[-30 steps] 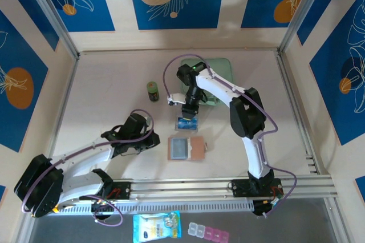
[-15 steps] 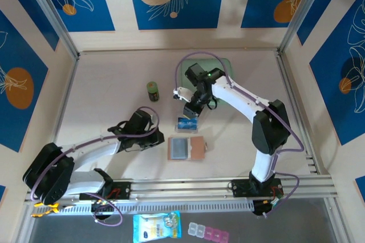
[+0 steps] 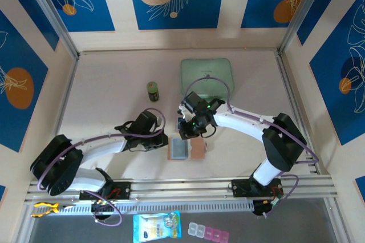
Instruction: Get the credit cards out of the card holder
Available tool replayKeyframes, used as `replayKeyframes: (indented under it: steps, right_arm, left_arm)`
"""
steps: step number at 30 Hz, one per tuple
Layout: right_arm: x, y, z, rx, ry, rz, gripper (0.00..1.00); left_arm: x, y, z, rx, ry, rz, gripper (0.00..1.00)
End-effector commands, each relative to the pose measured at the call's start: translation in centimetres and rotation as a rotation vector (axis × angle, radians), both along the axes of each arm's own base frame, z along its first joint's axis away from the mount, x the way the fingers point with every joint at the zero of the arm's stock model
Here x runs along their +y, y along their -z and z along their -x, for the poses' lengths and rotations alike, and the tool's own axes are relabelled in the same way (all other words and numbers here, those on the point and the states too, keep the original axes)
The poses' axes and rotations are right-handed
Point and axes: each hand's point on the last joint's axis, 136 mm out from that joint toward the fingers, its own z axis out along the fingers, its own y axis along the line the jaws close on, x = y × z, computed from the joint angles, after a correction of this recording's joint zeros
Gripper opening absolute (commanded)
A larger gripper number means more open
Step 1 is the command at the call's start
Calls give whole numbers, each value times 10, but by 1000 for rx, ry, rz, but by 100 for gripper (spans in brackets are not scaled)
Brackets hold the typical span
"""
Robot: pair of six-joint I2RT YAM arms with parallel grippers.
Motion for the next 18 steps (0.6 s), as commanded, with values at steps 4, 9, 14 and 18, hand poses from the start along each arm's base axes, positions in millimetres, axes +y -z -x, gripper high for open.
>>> replayKeyframes:
  steps: [4, 9, 14, 18]
  right_arm:
    - [-1, 3, 13, 117, 192, 26, 8]
    - [-1, 16, 24, 178, 227, 9, 15]
    - [5, 21, 29, 204, 237, -20, 30]
    - [10, 22, 30, 215, 238, -48, 40]
  left_arm:
    - [-11, 1, 3, -2, 39, 23, 4]
    - [-13, 6, 5, 12, 39, 27, 4]
    - [-13, 11, 6, 30, 39, 16, 4]
    - [-8, 20, 10, 56, 33, -14, 3]
